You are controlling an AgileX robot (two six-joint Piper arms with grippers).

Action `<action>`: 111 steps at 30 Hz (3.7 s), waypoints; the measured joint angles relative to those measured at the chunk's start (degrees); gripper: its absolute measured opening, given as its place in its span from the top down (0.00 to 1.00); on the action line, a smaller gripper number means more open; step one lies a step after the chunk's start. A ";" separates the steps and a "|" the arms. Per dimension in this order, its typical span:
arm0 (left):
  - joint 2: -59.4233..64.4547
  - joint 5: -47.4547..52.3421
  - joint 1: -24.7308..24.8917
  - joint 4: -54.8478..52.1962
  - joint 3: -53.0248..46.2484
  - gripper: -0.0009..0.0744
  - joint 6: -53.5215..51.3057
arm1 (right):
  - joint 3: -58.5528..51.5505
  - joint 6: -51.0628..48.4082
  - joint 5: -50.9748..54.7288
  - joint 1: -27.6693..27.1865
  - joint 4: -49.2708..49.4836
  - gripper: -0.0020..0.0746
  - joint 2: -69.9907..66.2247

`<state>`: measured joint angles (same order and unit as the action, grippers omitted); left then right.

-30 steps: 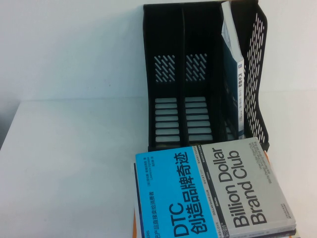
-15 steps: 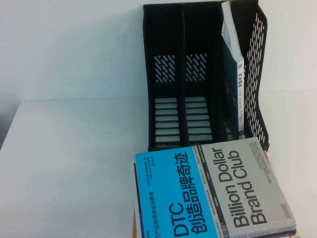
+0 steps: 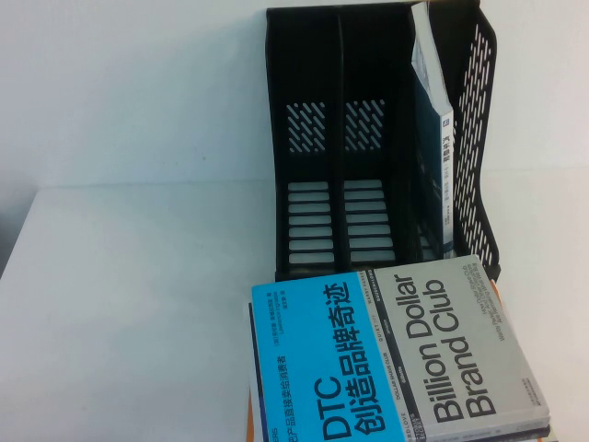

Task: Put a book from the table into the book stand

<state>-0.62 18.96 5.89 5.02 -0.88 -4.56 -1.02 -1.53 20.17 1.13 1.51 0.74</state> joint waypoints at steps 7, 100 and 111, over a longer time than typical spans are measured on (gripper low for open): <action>0.00 0.00 0.00 -0.10 0.00 0.99 -0.51 | 0.00 0.00 -0.26 0.00 0.00 0.98 0.00; 46.92 19.12 0.00 82.01 17.96 0.99 -35.43 | 29.28 -40.60 15.72 0.00 59.57 0.98 -64.58; 53.52 18.94 0.00 90.81 17.96 0.47 -43.51 | 29.59 -42.34 18.79 0.00 60.51 0.98 -69.70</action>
<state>52.90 37.90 5.89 95.83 17.09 -48.07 28.57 -43.87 38.96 1.13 62.02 -68.96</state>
